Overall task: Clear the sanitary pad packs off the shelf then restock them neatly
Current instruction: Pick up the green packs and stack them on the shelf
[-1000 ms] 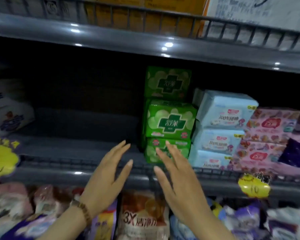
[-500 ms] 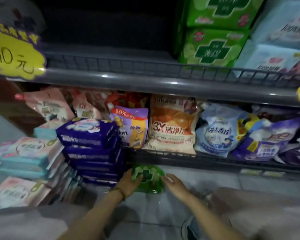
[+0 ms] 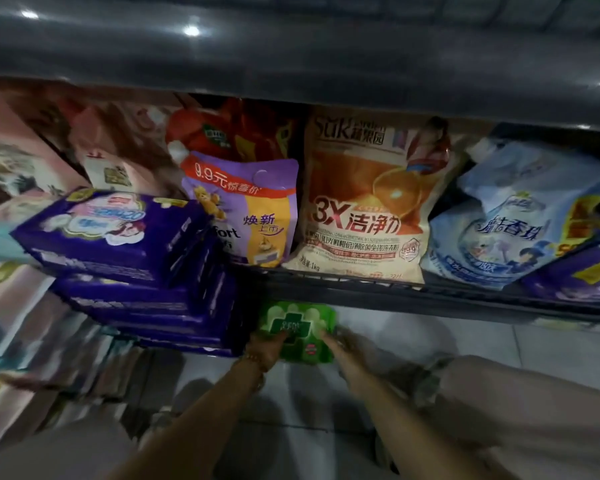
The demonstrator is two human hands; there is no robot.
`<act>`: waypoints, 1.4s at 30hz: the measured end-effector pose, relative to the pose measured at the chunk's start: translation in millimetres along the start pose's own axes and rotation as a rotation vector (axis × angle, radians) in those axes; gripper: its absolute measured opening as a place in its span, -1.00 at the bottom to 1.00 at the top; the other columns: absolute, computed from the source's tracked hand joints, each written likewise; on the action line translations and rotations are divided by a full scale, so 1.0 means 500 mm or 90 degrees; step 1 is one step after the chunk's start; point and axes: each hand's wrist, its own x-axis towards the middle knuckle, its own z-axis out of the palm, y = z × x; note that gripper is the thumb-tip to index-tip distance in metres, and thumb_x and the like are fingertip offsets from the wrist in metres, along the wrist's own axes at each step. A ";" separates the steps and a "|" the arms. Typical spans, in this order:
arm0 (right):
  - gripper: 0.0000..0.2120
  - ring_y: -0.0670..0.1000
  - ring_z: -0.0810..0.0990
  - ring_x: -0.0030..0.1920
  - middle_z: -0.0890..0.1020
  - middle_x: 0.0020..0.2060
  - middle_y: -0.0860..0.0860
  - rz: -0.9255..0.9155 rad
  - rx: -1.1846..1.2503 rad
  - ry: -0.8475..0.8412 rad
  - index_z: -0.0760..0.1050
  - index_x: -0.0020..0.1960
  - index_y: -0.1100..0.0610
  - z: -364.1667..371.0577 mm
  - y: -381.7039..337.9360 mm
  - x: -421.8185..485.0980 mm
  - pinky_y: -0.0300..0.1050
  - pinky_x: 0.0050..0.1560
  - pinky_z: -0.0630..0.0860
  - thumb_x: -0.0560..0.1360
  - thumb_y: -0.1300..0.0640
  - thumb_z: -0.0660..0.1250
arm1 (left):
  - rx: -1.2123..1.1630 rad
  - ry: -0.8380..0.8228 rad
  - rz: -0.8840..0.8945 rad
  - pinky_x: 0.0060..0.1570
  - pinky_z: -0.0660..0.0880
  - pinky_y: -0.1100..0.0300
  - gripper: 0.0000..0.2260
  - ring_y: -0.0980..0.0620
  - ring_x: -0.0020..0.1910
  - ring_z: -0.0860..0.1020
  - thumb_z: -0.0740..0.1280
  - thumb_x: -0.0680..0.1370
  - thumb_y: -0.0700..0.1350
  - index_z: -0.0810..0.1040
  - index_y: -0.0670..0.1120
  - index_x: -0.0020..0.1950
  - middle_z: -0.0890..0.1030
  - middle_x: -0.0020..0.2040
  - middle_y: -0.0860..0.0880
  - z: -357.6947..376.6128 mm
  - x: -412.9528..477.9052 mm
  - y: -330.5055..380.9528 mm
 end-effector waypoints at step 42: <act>-0.31 -0.40 0.45 0.07 0.44 0.15 -0.28 -0.955 -0.076 0.282 0.27 0.29 -0.06 -0.332 -0.560 -0.952 -0.46 0.04 0.40 0.26 -0.31 0.34 | -0.304 -0.028 0.859 -0.32 0.48 0.48 -0.56 0.24 -0.14 0.64 0.43 0.29 0.11 0.52 0.04 0.13 0.68 -0.03 0.08 -0.200 -0.864 0.452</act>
